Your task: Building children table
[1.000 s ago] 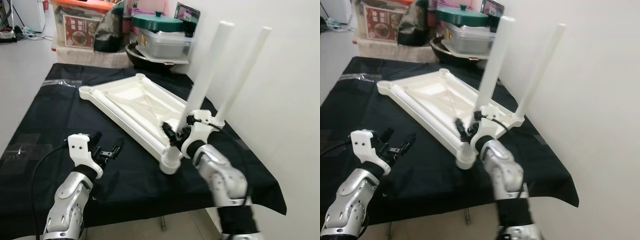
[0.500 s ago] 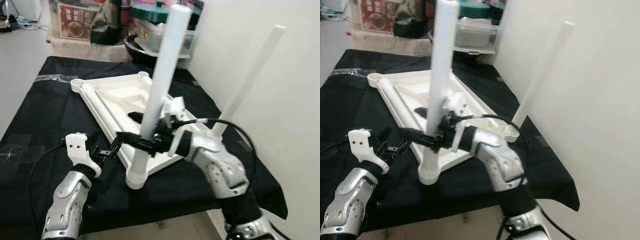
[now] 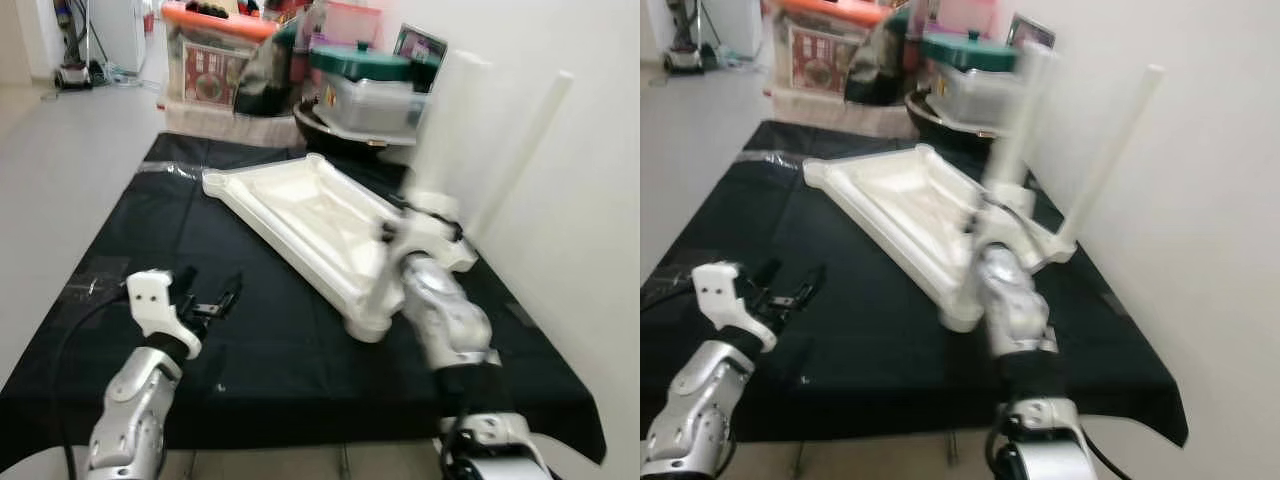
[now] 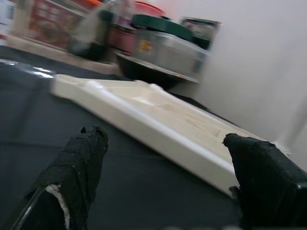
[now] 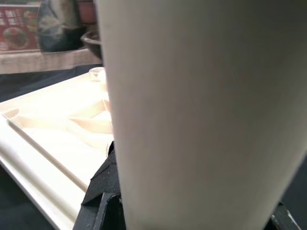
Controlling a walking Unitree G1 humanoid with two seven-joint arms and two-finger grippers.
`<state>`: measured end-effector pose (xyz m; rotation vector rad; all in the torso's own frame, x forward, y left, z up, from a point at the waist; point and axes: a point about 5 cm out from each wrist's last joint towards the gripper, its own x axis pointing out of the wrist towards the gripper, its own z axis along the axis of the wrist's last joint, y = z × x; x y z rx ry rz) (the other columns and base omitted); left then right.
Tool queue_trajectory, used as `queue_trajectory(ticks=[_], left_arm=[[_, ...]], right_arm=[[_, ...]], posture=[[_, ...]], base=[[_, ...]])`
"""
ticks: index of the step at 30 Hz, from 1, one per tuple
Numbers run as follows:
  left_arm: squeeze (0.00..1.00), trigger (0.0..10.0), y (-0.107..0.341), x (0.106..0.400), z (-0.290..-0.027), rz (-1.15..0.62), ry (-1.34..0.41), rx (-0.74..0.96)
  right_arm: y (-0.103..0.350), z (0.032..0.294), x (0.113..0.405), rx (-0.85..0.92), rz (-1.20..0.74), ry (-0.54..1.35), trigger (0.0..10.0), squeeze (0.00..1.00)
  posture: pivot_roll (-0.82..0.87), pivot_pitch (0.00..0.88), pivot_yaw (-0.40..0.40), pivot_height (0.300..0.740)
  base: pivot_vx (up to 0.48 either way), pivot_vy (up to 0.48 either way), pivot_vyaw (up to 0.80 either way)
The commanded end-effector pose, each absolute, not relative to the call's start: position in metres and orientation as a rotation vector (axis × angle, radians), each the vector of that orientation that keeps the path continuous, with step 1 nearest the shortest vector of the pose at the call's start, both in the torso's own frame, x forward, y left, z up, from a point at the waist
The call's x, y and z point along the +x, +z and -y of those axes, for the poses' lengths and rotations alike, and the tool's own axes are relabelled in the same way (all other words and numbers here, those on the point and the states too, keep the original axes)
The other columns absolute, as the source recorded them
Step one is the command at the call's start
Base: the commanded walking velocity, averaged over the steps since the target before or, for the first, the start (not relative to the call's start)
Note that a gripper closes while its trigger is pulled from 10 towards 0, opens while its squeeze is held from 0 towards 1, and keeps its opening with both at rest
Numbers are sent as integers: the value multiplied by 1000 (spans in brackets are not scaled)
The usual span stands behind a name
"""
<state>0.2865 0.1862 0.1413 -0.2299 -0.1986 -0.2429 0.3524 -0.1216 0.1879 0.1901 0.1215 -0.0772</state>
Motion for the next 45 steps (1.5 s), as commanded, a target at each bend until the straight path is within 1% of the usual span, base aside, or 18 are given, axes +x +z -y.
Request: queue_trajectory(ticks=[1, 4, 5, 7, 8, 13, 23, 24, 27, 28, 29, 31, 37, 38, 40, 41, 44, 45], left_arm=[[0, 10000, 141, 289, -174, 190, -288, -243], [0, 10000, 141, 290, -175, 188, -290, -242], [0, 10000, 141, 290, -175, 188, -291, -242], [0, 10000, 141, 290, -175, 188, -291, -241], [0, 10000, 141, 290, -175, 188, -291, -241], [0, 10000, 141, 291, -174, 191, -289, -243], [0, 10000, 141, 291, -174, 196, -283, -247], [0, 10000, 141, 291, -174, 196, -281, -248], [0, 10000, 141, 290, -174, 197, -279, -248], [0, 10000, 141, 290, -174, 197, -279, -248], [0, 10000, 141, 289, -174, 198, -278, -249], [0, 10000, 142, 289, -175, 199, -280, -250], [0, 10000, 142, 290, -174, 199, -284, -251], [0, 10000, 143, 290, -174, 200, -285, -252], [0, 10000, 143, 290, -174, 200, -285, -252], [0, 10000, 143, 290, -175, 199, -285, -253], [0, 10000, 143, 290, -175, 199, -286, -254], [0, 10000, 143, 291, -175, 198, -286, -254]], right_arm=[[162, 97, 344, 200, -282, 64, 10000, 0], [177, 80, 338, 230, -182, 237, 10000, 0], [185, 74, 336, 261, -142, 345, 10000, 1000], [194, 69, 335, 285, -109, 450, 10000, 1000], [207, 66, 332, 286, -54, 584, 10000, 0], [234, 65, 315, 171, 109, 1070, 10000, 0], [222, 37, 309, 132, 71, 1343, 10000, 0], [217, 31, 316, 132, 44, 1282, 471, 0], [213, 27, 326, 134, 12, 1192, 0, 0], [213, 27, 326, 134, 12, 1192, 0, 0], [183, 61, 372, 169, -213, 478, 0, 0], [159, 98, 378, 174, -344, 42, 0, 0], [146, 114, 358, 194, -385, -62, 0, 0], [149, 99, 350, 227, -377, 72, 3882, 0], [149, 99, 350, 227, -377, 72, 3882, 0], [154, 90, 348, 239, -352, 150, 10000, 0], [163, 80, 344, 266, -296, 264, 10000, 0], [175, 73, 343, 286, -223, 350, 10000, 1000]], posture=[[142, 0, -199, 740], [143, 0, -197, 740], [142, 0, -196, 740], [142, 0, -196, 740], [144, 0, -202, 740], [156, 0, -213, 740], [186, 0, -239, 740], [192, 0, -242, 740], [192, 0, -242, 740], [192, 0, -242, 740], [177, 0, -231, 740], [175, 0, -228, 740], [170, 0, -224, 740], [157, 0, -213, 740], [157, 0, -213, 740], [151, 0, -208, 740], [151, 0, -206, 740], [151, 0, -206, 740]], base=[[0, 0, 0], [0, 0, 0], [0, 0, 0], [0, 0, 0], [0, 0, 0], [0, 0, 0], [0, 0, 0], [0, 0, 0], [0, 0, 0], [0, 0, 0], [0, 0, 0], [0, 0, 0], [0, 0, 0], [0, 0, 0], [0, 0, 0], [0, 0, 0], [0, 0, 0], [0, 0, 0]])
